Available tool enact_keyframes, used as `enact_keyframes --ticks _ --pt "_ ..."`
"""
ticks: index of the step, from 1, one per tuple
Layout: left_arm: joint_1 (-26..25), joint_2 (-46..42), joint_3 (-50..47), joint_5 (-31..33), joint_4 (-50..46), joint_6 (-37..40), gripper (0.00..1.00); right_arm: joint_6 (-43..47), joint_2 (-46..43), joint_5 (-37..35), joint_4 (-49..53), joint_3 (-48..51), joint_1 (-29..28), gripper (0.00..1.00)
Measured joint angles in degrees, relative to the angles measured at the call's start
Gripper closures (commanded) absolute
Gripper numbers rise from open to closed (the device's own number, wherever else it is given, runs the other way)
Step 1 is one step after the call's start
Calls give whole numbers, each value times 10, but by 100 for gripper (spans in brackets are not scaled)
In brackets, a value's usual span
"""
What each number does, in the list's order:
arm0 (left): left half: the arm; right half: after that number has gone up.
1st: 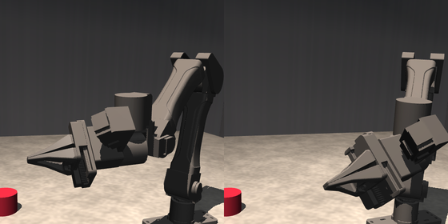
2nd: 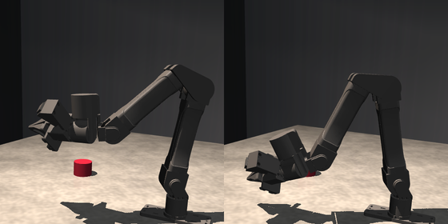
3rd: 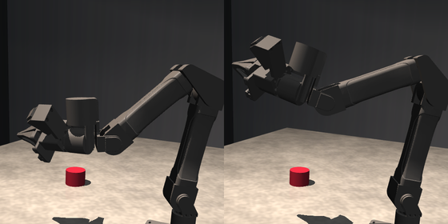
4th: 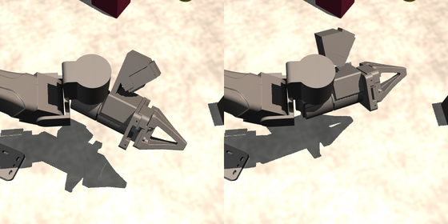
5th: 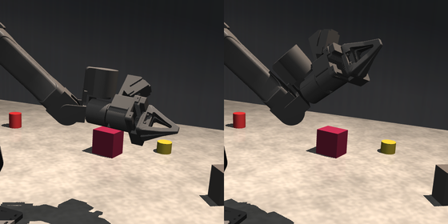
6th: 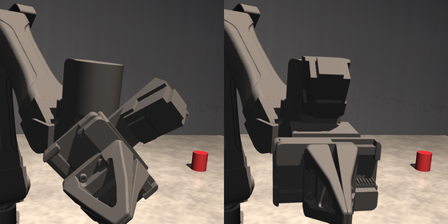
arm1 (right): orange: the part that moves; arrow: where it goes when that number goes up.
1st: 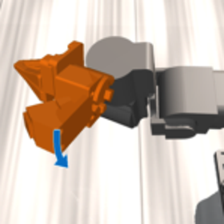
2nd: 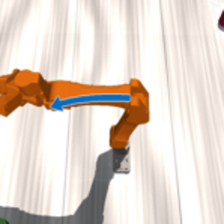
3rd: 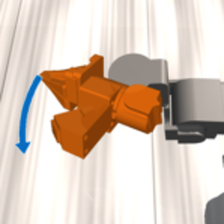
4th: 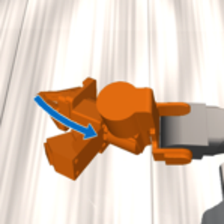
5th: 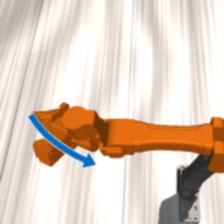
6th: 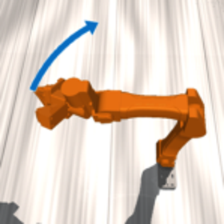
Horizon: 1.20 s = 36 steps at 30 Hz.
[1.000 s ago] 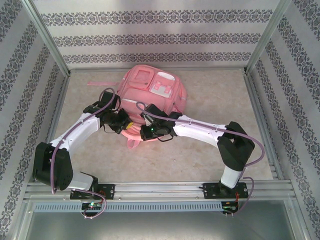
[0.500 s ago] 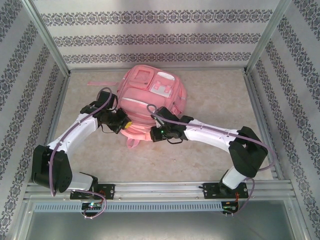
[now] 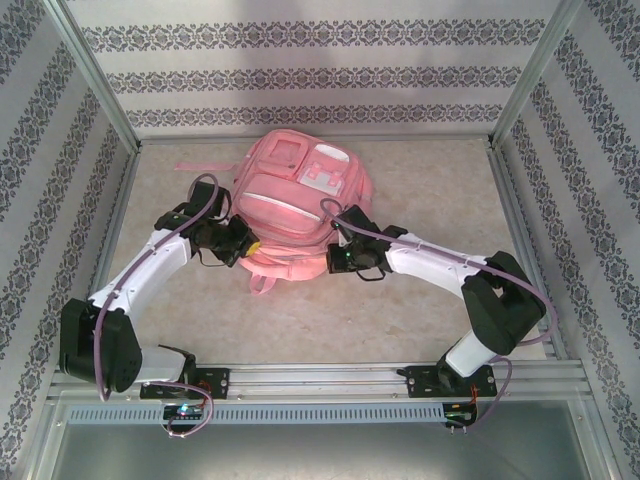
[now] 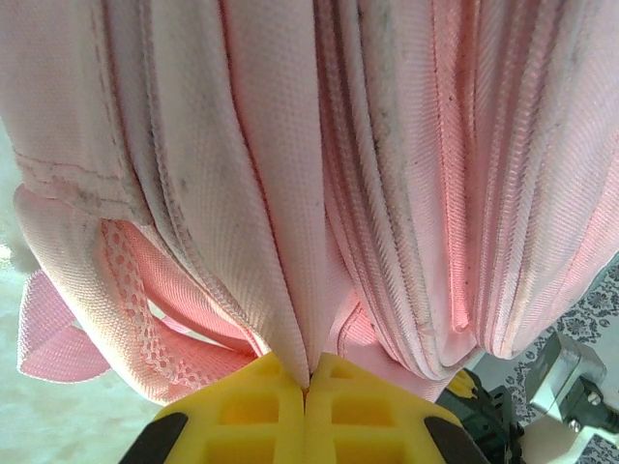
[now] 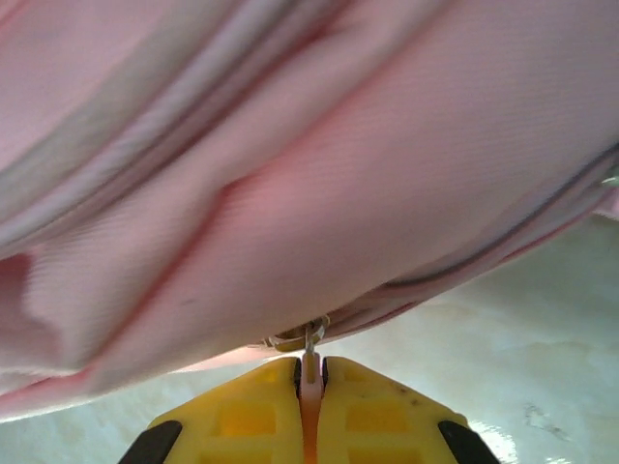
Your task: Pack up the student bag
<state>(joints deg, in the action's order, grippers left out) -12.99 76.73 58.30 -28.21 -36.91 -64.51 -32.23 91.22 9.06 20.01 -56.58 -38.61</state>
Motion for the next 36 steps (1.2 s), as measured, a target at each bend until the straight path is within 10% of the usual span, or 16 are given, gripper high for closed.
enact_keyframes --ticks 12,20,36 --pt "0 -3 0 0 -4 14 100 7 56 2 0 -15 80 96" --pt "-8 10 12 -4 -12 41 100 4 62 -13 16 -20 95 56" --pt "-228 198 184 0 -53 146 100 -21 -256 -245 169 37 115 46"
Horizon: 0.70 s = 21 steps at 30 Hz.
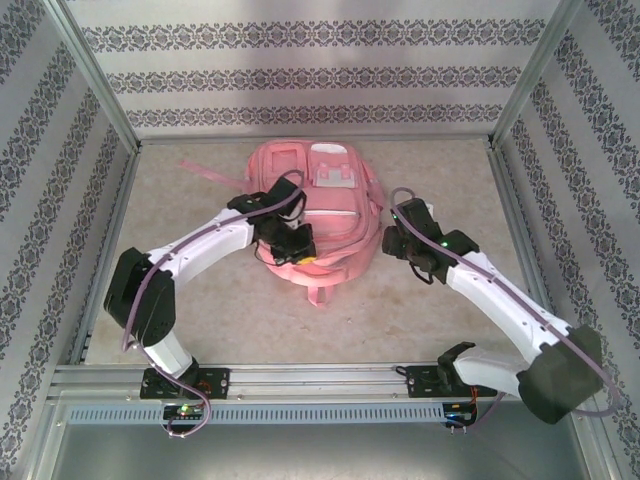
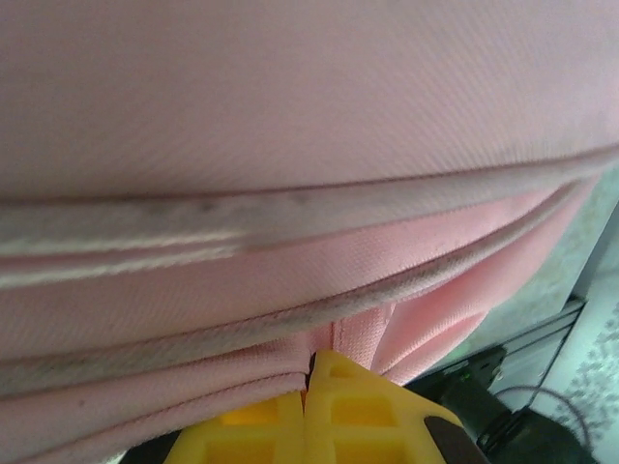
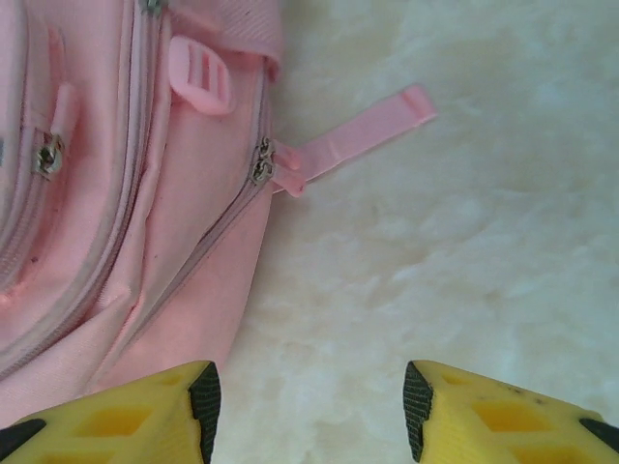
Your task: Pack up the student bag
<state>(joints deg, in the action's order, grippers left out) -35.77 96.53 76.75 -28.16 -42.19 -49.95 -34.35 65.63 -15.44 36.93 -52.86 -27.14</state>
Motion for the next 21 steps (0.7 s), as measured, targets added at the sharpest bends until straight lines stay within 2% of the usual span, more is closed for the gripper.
enact_keyframes --ticks 7,17,18,21 --pt "-64 -2 -28 2 -3 17 100 -5 -35 -12 8 21 12 46" --pt "-116 -60 -115 -31 -4 17 100 -6 -54 -6 15 39 12 45" --pt "-118 -63 -119 -34 -4 17 98 -5 -54 -6 15 39 12 45" --pt "-119 -65 -125 -47 -4 19 69 0 -54 -3 14 39 14 43"
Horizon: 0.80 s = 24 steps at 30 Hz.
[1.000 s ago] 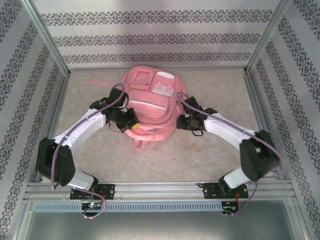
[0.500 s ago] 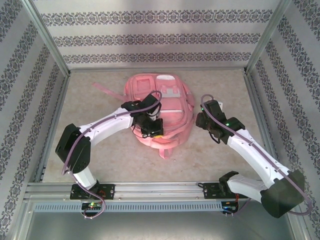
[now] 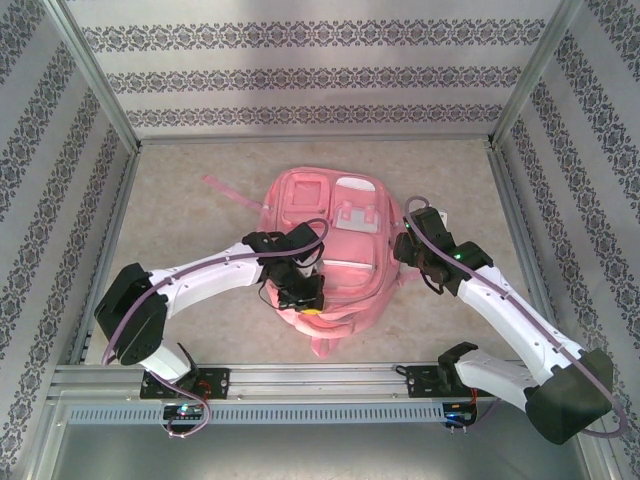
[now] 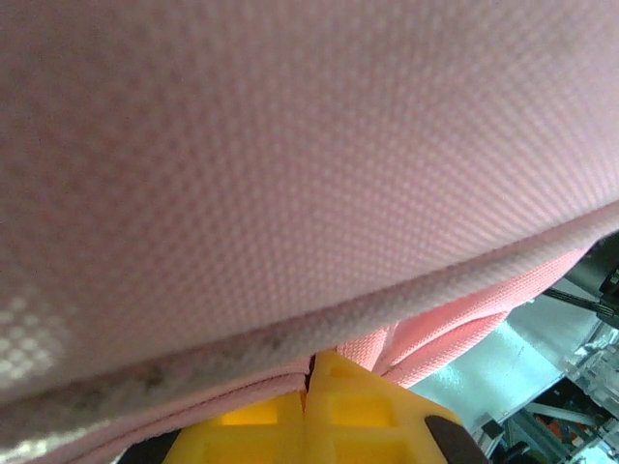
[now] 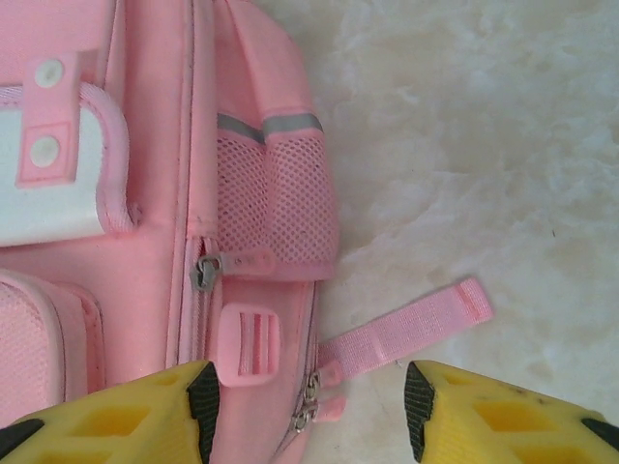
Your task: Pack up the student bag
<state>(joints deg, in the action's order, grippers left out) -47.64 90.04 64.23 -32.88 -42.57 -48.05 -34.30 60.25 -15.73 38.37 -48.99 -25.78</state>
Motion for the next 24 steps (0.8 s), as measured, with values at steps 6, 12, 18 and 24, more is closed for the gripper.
enact_keyframes --ticks 6,12,18,24 --pt "-4 0 25 -16 -14 36 0 16 -3 15 0 0 2 2" --pt "18 -20 101 11 -26 100 0 61 -42 63 -6 -17 6 2" --pt "127 -103 107 143 15 144 0 101 -89 57 -45 -23 7 2" --pt "190 -174 26 342 114 238 1 165 -66 45 -114 -28 16 2"
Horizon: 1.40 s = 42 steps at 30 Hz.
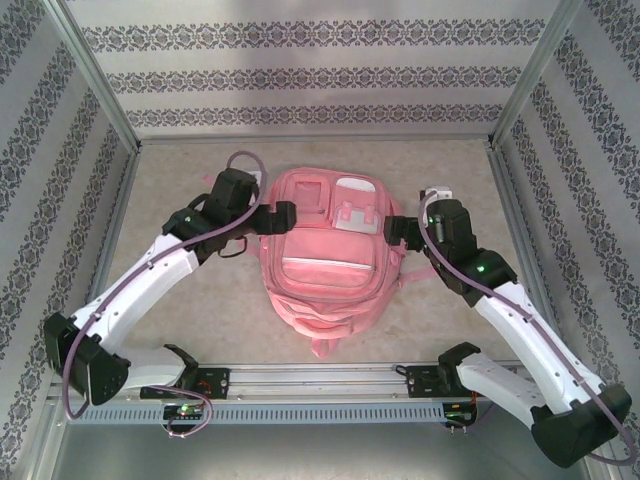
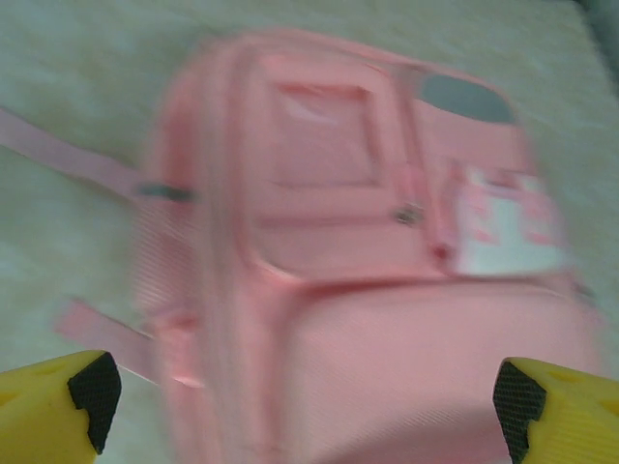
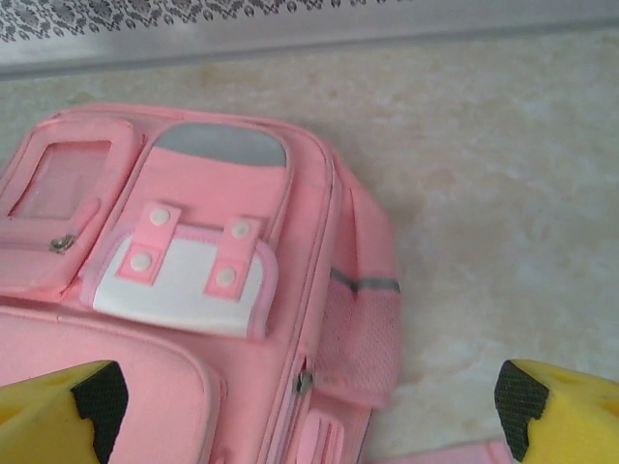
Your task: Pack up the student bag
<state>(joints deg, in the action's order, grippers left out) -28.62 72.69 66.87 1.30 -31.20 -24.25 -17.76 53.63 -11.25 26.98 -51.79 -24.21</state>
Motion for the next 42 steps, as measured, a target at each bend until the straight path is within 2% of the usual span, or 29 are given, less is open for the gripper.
enact_keyframes --ticks 4,9,11,16,23,28,33,42 --pt "53 -4 -126 95 82 66 1 50 41 4 -44 -4 3 2" --pt "168 -83 -334 115 256 105 1 124 39 11 -151 45 21 2" --pt "199 -98 -375 124 297 123 1 153 46 11 -184 66 27 2" --pt "210 -49 -394 116 409 160 1 199 110 -1 -242 77 39 2" --pt "256 42 -426 94 535 163 1 175 144 2 -303 159 155 2" --pt "266 100 -386 79 556 174 1 148 152 6 -349 220 225 2" --pt "272 100 -385 58 588 183 1 139 149 12 -397 257 249 2" --pt "310 39 -439 18 617 179 1 131 102 60 -501 343 277 2"
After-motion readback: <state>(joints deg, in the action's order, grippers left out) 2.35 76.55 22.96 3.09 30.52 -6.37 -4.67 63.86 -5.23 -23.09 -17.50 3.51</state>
